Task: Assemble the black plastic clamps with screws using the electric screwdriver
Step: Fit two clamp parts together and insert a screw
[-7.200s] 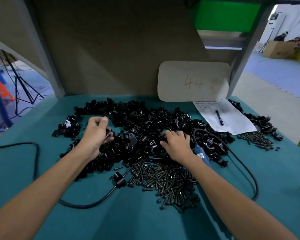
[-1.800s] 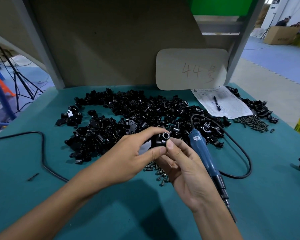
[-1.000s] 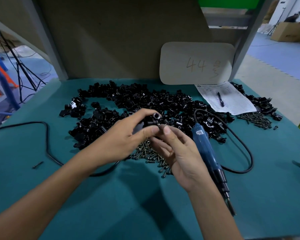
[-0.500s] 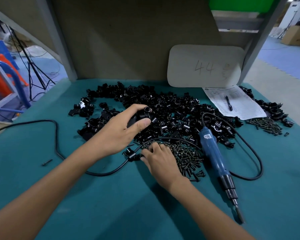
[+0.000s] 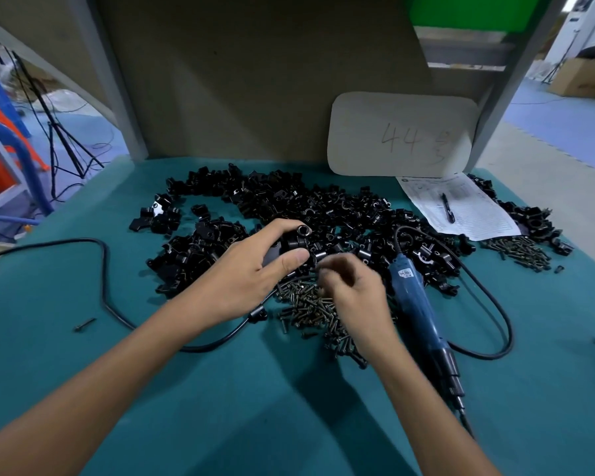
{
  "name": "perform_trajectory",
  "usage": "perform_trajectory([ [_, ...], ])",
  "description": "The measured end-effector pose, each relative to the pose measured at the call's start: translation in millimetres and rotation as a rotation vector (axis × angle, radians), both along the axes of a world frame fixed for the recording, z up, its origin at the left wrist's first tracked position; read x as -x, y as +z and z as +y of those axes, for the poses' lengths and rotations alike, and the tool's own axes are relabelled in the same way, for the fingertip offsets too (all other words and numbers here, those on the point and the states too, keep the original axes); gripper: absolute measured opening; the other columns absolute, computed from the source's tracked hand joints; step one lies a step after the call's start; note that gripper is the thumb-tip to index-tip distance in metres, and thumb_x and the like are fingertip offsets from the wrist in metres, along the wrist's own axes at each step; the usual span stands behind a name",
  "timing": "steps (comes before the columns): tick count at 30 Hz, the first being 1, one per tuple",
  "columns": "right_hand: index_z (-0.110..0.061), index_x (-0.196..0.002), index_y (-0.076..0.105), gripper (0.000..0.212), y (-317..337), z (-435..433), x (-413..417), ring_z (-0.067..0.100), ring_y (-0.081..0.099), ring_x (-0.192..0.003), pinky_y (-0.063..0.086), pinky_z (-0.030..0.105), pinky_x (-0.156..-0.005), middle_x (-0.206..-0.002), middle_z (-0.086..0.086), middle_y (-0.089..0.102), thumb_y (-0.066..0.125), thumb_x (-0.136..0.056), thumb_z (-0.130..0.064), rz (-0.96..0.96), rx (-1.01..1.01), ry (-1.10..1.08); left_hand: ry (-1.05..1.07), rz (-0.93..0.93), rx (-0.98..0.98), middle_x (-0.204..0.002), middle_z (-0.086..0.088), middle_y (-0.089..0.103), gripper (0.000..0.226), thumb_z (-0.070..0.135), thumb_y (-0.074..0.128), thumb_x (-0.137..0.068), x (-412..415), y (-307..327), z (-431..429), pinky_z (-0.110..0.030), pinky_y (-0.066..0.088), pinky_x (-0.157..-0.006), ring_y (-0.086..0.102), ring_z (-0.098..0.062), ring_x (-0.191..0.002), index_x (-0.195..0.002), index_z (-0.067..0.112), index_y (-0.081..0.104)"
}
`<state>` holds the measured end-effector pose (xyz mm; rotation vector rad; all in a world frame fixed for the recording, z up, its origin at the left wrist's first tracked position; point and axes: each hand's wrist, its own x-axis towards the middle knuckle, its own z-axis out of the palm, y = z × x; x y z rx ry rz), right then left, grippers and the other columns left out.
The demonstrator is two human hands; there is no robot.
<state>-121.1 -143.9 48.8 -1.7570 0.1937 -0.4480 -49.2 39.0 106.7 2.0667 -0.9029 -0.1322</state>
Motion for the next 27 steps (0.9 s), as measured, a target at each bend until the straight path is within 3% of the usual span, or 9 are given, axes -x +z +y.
perform_trajectory([
  [2, -0.030, -0.092, 0.076, 0.020, 16.9, -0.9, 5.0, 0.014, 0.070, -0.090, 0.057, 0.026, -0.078, -0.095, -0.001, 0.076, 0.066, -0.096, -0.013, -0.108, -0.257, 0.049, -0.014, 0.002, 0.001, -0.109, 0.021, 0.067, 0.045, 0.072, 0.044, -0.091, 2.3, -1.1, -2.8, -0.033, 0.055, -0.076, 0.065, -0.001, -0.093, -0.133, 0.054, 0.045],
  [4, -0.028, -0.096, 0.077, 0.011, 29.4, 1.6, 10.5, 0.019, 0.072, -0.101, 0.058, 0.028, -0.084, -0.104, 0.002, 0.076, 0.068, -0.093, -0.022, -0.187, -0.408, 0.121, -0.022, -0.017, 0.007, -0.103, 0.027, 0.064, 0.039, 0.067, 0.045, -0.093, 5.4, -0.9, -6.6, -0.019, 0.045, -0.068, 0.063, 0.004, -0.087, -0.129, 0.054, 0.046],
  [6, -0.027, -0.097, 0.077, 0.010, 36.9, 4.4, 14.7, 0.023, 0.073, -0.103, 0.058, 0.031, -0.086, -0.105, 0.004, 0.076, 0.068, -0.092, -0.026, -0.218, -0.436, 0.149, -0.016, -0.027, 0.003, -0.103, 0.028, 0.063, 0.034, 0.063, 0.047, -0.095, 6.9, 0.0, -10.2, -0.016, 0.042, -0.069, 0.061, 0.004, -0.090, -0.128, 0.054, 0.047],
  [12, -0.027, -0.095, 0.079, 0.015, 44.8, 6.4, 20.9, 0.024, 0.073, -0.105, 0.057, 0.029, -0.087, -0.106, 0.007, 0.077, 0.065, -0.092, -0.020, -0.203, -0.425, 0.153, 0.017, -0.032, -0.038, -0.105, 0.015, 0.068, 0.033, 0.059, 0.048, -0.097, 7.5, -1.8, -10.0, -0.041, 0.055, -0.083, 0.066, -0.007, -0.092, -0.129, 0.053, 0.046],
  [17, -0.018, -0.099, 0.078, 0.011, 43.8, 4.1, 20.9, 0.021, 0.073, -0.099, 0.057, 0.025, -0.085, -0.107, 0.010, 0.077, 0.071, -0.092, -0.019, -0.141, -0.588, 0.236, 0.025, -0.041, -0.041, -0.112, 0.016, 0.067, 0.039, 0.062, 0.046, -0.096, 7.8, -3.1, -8.5, -0.041, 0.054, -0.089, 0.064, -0.003, -0.100, -0.133, 0.051, 0.044],
  [20, -0.017, -0.099, 0.079, 0.017, 42.3, 1.0, 20.9, 0.018, 0.073, -0.095, 0.058, 0.025, -0.082, -0.104, 0.010, 0.077, 0.064, -0.092, -0.017, -0.114, -0.667, 0.284, 0.023, -0.041, -0.052, -0.116, 0.018, 0.065, 0.042, 0.065, 0.044, -0.095, 7.6, -2.4, -8.5, -0.039, 0.053, -0.093, 0.061, 0.001, -0.105, -0.135, 0.052, 0.042],
  [24, -0.018, -0.101, 0.078, 0.022, 40.9, -1.6, 21.3, 0.013, 0.072, -0.093, 0.057, 0.023, -0.081, -0.101, 0.005, 0.077, 0.057, -0.101, -0.010, -0.073, -0.593, 0.315, -0.008, -0.054, -0.058, -0.094, 0.017, 0.068, 0.035, 0.061, 0.047, -0.096, 10.4, -1.5, -10.8, -0.039, 0.055, -0.072, 0.065, -0.007, -0.081, -0.130, 0.053, 0.045],
  [27, -0.023, -0.102, 0.077, 0.020, 39.1, -4.0, 20.4, 0.013, 0.072, -0.091, 0.058, 0.027, -0.081, -0.099, 0.001, 0.078, 0.061, -0.102, -0.012, -0.078, -0.274, 0.181, -0.015, -0.099, -0.079, -0.080, 0.033, 0.061, 0.031, 0.056, 0.048, -0.099, 12.2, -2.1, -12.4, -0.022, 0.041, -0.056, 0.059, 0.003, -0.066, -0.129, 0.051, 0.045],
])
